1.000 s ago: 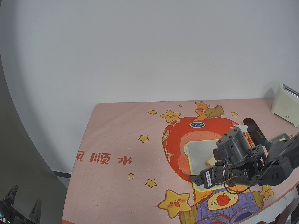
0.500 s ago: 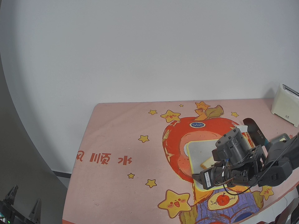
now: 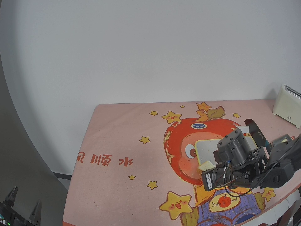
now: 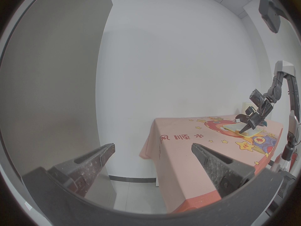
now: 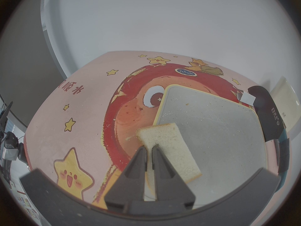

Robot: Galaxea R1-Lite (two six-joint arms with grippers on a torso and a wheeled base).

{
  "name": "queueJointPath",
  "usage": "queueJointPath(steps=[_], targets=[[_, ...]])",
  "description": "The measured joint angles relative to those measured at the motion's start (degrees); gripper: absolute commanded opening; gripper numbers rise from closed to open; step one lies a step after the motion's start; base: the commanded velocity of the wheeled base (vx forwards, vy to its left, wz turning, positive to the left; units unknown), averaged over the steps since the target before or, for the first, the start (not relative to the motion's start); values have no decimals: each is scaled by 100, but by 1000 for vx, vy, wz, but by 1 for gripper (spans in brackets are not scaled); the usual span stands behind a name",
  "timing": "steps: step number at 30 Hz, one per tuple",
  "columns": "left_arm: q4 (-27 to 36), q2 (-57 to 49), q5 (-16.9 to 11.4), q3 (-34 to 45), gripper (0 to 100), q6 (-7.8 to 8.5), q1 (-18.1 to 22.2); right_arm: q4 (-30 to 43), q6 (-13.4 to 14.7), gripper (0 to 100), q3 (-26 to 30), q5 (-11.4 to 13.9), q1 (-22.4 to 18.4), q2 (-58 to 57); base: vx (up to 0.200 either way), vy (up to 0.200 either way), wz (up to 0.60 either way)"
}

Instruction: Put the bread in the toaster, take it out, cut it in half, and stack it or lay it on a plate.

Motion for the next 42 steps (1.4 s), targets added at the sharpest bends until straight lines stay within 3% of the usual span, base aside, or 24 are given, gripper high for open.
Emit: queueJointPath(steps=[17, 28, 36, 42], targets=[[0, 0, 0, 0, 100, 0, -2, 145, -100, 0, 50, -88, 28, -796, 0, 0, 0], [0, 0, -2, 0, 100, -1, 0, 668, -734, 0, 98, -112, -247, -1936, 0, -18, 0], [0, 0, 0, 0, 100, -4, 6, 673, -753, 0, 116, -110, -300, -2153, 0, -200, 0], [2, 0, 5, 0, 100, -1, 11, 673, -753, 0, 116, -110, -300, -2186, 0, 0, 0]])
